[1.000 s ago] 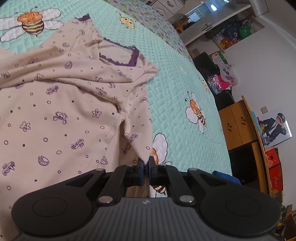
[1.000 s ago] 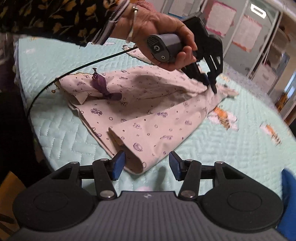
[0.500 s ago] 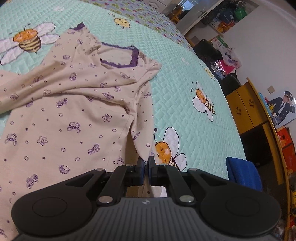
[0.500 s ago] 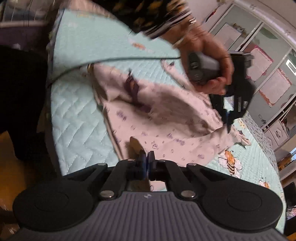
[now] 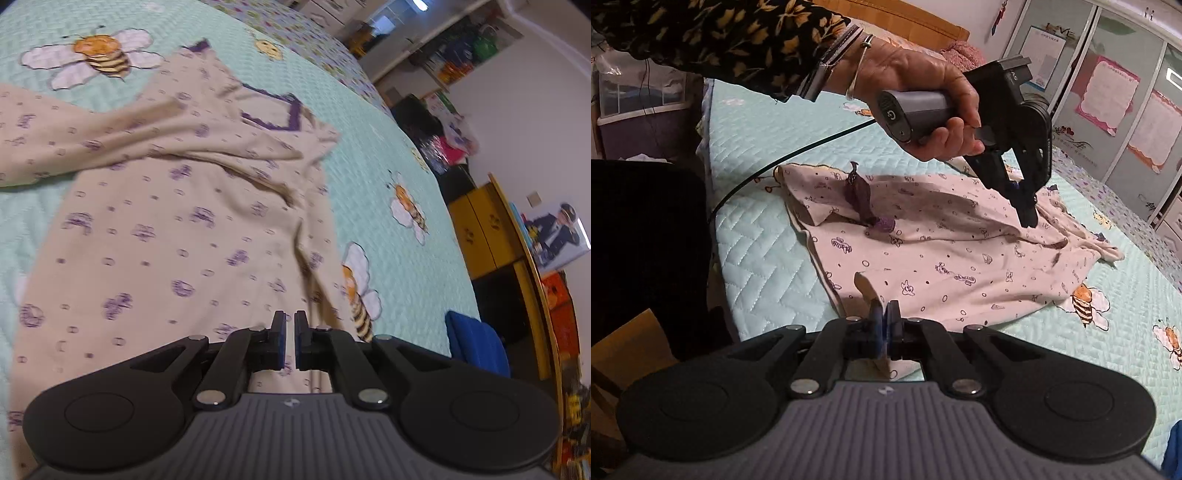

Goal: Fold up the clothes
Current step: 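Pinch the top's side edge with the left gripper while the right gripper smooths the body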

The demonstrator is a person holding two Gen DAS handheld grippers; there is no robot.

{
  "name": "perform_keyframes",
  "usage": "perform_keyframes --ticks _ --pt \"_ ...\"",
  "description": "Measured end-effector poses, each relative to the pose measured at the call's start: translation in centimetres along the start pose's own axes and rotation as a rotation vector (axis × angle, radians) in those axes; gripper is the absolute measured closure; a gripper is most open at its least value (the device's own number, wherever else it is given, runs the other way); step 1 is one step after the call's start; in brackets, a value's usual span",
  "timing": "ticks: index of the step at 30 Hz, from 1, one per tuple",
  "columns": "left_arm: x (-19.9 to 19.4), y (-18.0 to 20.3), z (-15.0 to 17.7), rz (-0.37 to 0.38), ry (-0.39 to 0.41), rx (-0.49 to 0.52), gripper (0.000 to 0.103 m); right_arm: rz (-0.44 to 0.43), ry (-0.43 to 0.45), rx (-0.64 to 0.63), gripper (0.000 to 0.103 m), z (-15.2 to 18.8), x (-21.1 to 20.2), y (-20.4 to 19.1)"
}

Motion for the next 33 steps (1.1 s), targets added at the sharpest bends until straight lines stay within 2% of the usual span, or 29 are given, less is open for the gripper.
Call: perform_keyframes --ticks 1,3,4,7,12,16,18,19,20,22,28,30,33 --pt "0.4 0.4 0.1 0.013 -0.009 0.004 0.094 0.000 -0.006 0.001 0.102 0.1 0.1 0.0" --pt "1.0 1.2 0.2 0.027 -0.013 0.014 0.075 0.003 -0.010 0.011 0.102 0.1 0.1 0.1" --pt "1.3 1.6 0.2 0.029 -0.011 0.024 0.069 0.001 -0.010 0.020 0.102 0.1 0.1 0.2" --pt "2.4 2.5 -0.2 0.021 0.004 0.035 0.068 -0.004 -0.003 0.041 0.102 0.0 0.0 0.4" --pt "4.3 2.1 -1.6 -0.025 0.031 -0.032 0.064 -0.001 0.002 0.045 0.102 -0.1 -0.1 0.5" --pt "6.1 1.4 -2.6 -0.030 0.008 -0.096 0.060 -0.003 0.003 0.059 0.102 0.0 0.0 0.6" --pt "7.0 1.2 -2.8 -0.005 -0.006 -0.124 0.064 -0.005 -0.001 0.062 0.102 0.1 0.1 0.5" --pt "7.1 1.3 -2.9 -0.001 -0.004 -0.119 0.090 -0.005 -0.003 0.061 0.102 0.1 0.2 0.5" --pt "7.0 1.7 -3.1 -0.009 0.008 -0.100 0.099 -0.008 -0.005 0.060 0.102 0.1 0.2 0.4" --pt "6.4 2.4 -3.4 -0.027 0.035 -0.056 0.099 -0.013 -0.008 0.058 0.102 0.1 0.2 0.4" --pt "0.9 4.0 -5.0 -0.063 0.163 0.063 0.099 -0.029 -0.008 0.031 0.102 -0.1 0.2 0.2" --pt "-0.2 3.5 -5.3 -0.065 0.178 0.076 0.099 -0.033 0.001 0.026 0.102 -0.3 0.1 0.2" --pt "-0.1 1.9 -5.2 -0.109 0.185 0.077 0.099 -0.046 0.004 0.026 0.102 -0.8 0.2 0.2"
Point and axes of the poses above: each gripper's, at about its wrist camera, not at the fingertips, and x roughly the way its jaws point, y to its right, z to its underside, the point moved 1 cm from there along x, roughly the way its jaws point
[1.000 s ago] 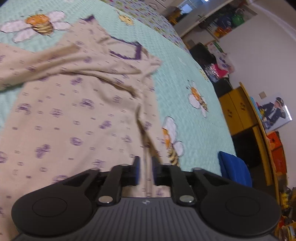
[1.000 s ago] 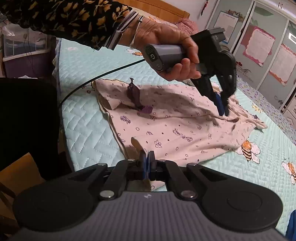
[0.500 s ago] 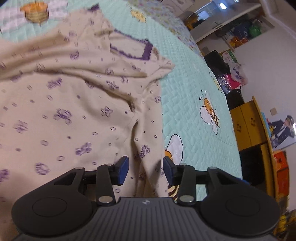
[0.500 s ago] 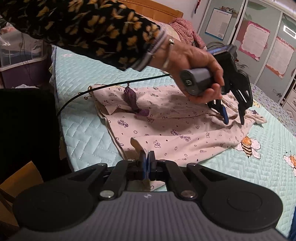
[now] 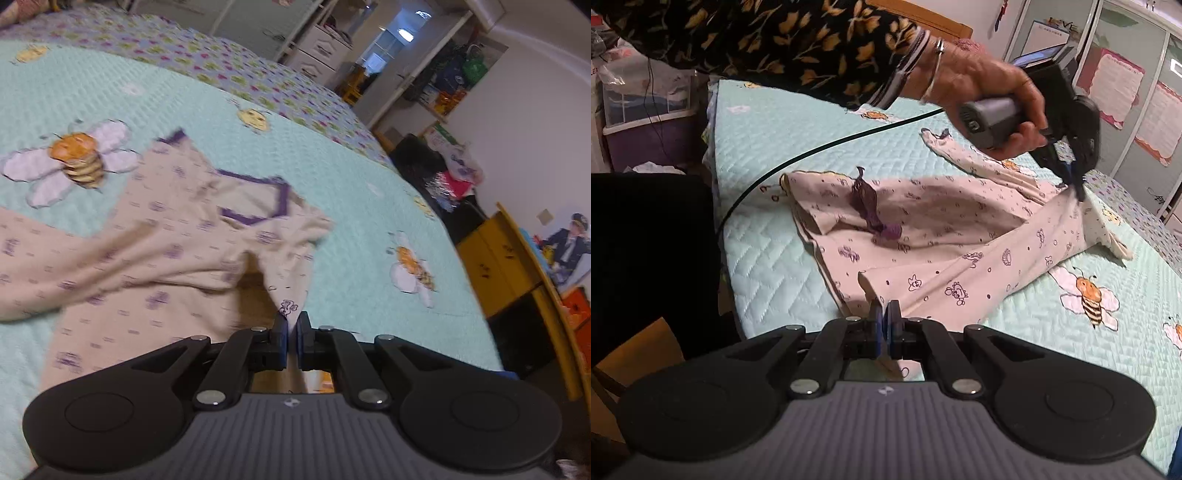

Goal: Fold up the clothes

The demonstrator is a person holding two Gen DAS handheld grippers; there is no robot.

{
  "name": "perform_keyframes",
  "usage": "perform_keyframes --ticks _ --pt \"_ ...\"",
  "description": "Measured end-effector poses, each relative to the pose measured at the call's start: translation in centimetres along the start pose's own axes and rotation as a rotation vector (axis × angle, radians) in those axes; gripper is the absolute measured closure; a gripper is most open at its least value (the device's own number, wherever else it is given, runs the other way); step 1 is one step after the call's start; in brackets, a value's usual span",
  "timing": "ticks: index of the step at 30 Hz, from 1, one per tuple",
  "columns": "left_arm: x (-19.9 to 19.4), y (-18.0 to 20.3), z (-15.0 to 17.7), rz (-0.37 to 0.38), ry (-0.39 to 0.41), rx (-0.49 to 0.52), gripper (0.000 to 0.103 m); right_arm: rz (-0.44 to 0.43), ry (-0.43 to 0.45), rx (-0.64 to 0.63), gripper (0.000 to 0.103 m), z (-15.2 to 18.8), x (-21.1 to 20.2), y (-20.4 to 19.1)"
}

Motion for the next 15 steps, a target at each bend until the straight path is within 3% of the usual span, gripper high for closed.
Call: perform_keyframes --ticks 3,7,8,10,15 --pt "1.3 -2.6 0.9 -0.052 -0.033 -0.040 0.099 -0.022 -0.002 0.000 0.101 -0.5 0.5 -0.2" --pt "2.5 -6.2 2.1 -0.010 -0.070 -0.169 0.092 -0.107 -0.074 0.011 0.084 -0.7 2.0 -1.1" --pt "2.1 -6.6 2.2 0.014 -0.060 -0.185 0.088 -0.132 -0.056 0.033 0.082 -0.7 1.8 -1.2" --pt "1.0 -6.8 2.2 0.033 -0.034 -0.203 0.066 -0.190 -0.025 0.095 0.082 -0.8 1.3 -1.2" --pt "-4.3 -6.5 3.2 0.046 0.003 -0.194 0.061 -0.193 0.016 0.198 0.082 -0.8 -0.1 -0.6"
Point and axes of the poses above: each gripper's, at about its wrist camera, not at the fingertips, and x roughly the way its jaws point, y to its right, z to its underside, the point moved 1 cm from there along x, roughly the way its jaws point
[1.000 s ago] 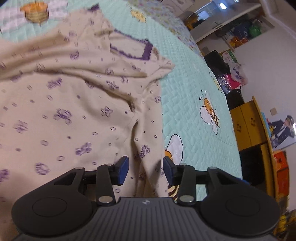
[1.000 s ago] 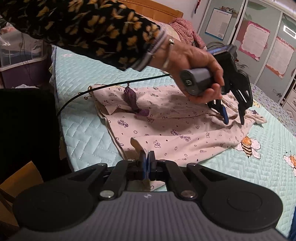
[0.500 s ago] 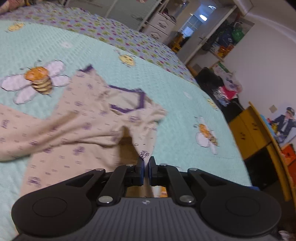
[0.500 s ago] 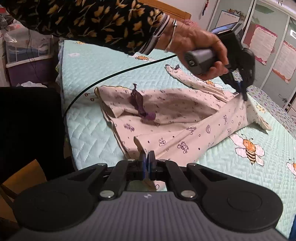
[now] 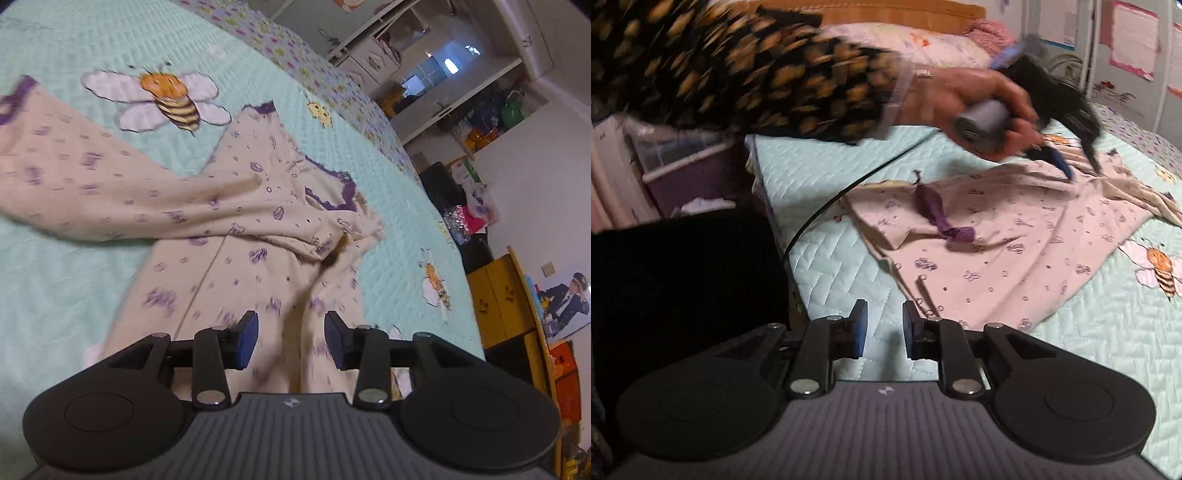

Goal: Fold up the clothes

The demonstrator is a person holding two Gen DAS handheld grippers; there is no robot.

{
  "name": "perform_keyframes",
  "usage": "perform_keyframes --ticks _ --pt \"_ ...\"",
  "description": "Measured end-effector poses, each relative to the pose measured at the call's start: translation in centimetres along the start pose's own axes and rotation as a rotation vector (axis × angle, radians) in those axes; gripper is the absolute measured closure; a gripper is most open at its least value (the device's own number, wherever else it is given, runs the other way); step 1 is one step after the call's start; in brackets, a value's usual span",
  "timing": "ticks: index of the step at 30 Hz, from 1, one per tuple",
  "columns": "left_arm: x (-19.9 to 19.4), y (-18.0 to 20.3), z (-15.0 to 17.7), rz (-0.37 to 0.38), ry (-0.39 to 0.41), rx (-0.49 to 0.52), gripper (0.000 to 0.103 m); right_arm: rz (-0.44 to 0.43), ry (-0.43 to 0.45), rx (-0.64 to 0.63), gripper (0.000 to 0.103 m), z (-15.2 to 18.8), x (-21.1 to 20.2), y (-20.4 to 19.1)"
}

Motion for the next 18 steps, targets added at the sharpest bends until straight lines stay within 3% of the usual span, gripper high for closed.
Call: perform_keyframes --ticks 4,6,9,13,18 --pt "-4.9 1.5 5.0 -0.017 -0.088 0.177 0.058 0.074 0.094 0.179 0.078 0.0 -2.2 2.6" --pt "-6.6 1.5 8.7 -0.003 -0.172 0.213 0.058 0.116 0.141 0.304 0.071 0.4 -3.4 4.4" --pt "-8.6 1.0 13.6 0.003 -0.263 0.219 0.058 0.174 0.169 0.478 0.068 1.5 -4.8 6.7" --pt "-10.0 0.3 16.7 -0.033 -0.253 0.193 0.058 0.198 0.168 0.575 0.068 2.6 -5.6 7.3" --pt "-9.8 0.7 16.8 -0.027 -0.232 0.161 0.058 0.220 0.153 0.612 0.067 3.4 -6.1 6.8"
Point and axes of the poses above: each gripper's, at about its wrist camera, not at the fingertips, and x roughly the way its jaws point, y to its right, z to its underside, the point moved 1 cm from there along x, roughly the way its jaws point
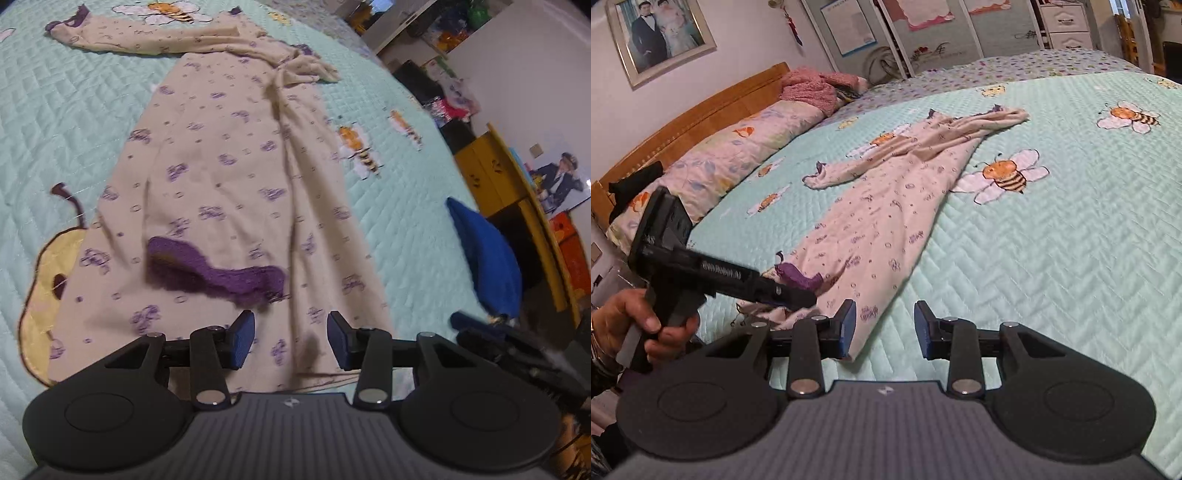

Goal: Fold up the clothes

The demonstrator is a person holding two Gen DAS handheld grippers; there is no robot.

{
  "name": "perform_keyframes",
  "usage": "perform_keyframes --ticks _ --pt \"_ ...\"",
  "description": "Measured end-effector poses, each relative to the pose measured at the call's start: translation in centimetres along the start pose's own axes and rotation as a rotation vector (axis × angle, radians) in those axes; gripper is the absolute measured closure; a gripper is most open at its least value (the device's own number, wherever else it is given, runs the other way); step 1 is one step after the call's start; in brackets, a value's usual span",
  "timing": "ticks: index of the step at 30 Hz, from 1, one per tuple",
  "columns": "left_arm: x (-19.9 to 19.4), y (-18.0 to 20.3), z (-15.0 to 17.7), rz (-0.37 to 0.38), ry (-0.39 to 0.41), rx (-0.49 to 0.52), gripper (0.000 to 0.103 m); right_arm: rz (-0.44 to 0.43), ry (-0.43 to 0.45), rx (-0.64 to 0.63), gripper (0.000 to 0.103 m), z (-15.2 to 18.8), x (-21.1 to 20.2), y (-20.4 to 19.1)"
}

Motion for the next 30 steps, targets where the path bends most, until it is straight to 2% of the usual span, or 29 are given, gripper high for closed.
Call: perform_keyframes --ticks 6,7,8,9,10,11,15,18,23,27,30 --pt "0.9 1.1 0.5 -0.024 -0.032 0.025 0.059 0.019 0.000 0.010 0.065 0.7 -0.8 -0.1" --pt "1.1 1.1 0.6 -0.024 -0.033 0.025 0.062 0.019 -0.001 0.011 0.065 0.8 -0.9 0.0" --pt "1.2 1.1 0.6 -0.025 -0.030 0.025 0.068 0.020 -0.003 0.010 0.064 1.0 -0.9 0.0" --pt "1.4 0.9 0.5 -0.022 -0.032 0.008 0.092 0.020 -0.007 0.008 0.063 1.1 -0.9 0.0" --pt "1.4 0.6 0.5 -0.006 -0.039 -0.026 0.102 0.020 -0.011 0.008 0.063 1.2 -0.8 0.0" --pt "1.1 0.5 0.6 0.012 -0.035 -0.046 0.102 0.020 -0.015 0.007 0.063 1.3 -0.8 -0.1" --pt "-1.4 0.7 1.4 -0.004 0.031 -0.034 0.102 0.019 -0.032 0.000 0.063 1.8 -0.5 -0.3" --pt "-1.9 -0.2 2.2 -0.051 0.033 -0.046 0.102 0.031 -0.064 -0.009 0.063 2.1 0.2 -0.3" --pt "-1.1 -0.9 2.2 -0.070 0.003 -0.062 0.102 0.057 -0.126 -0.006 0.063 1.9 1.9 0.0" --pt "-1.2 -0.8 1.8 -0.070 -0.015 -0.069 0.100 0.015 -0.089 0.035 0.063 -0.3 2.8 0.6" --pt "-2.1 -0.3 1.4 -0.032 -0.043 -0.054 0.092 -0.061 -0.028 0.111 0.061 -3.2 4.5 1.5"
Point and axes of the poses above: each gripper's, at about its wrist camera, not at the fingertips, and x roughly the way its jaws point, y to its right, z to its underside, the point moved 1 cm from there along x, roughly the way its jaws point
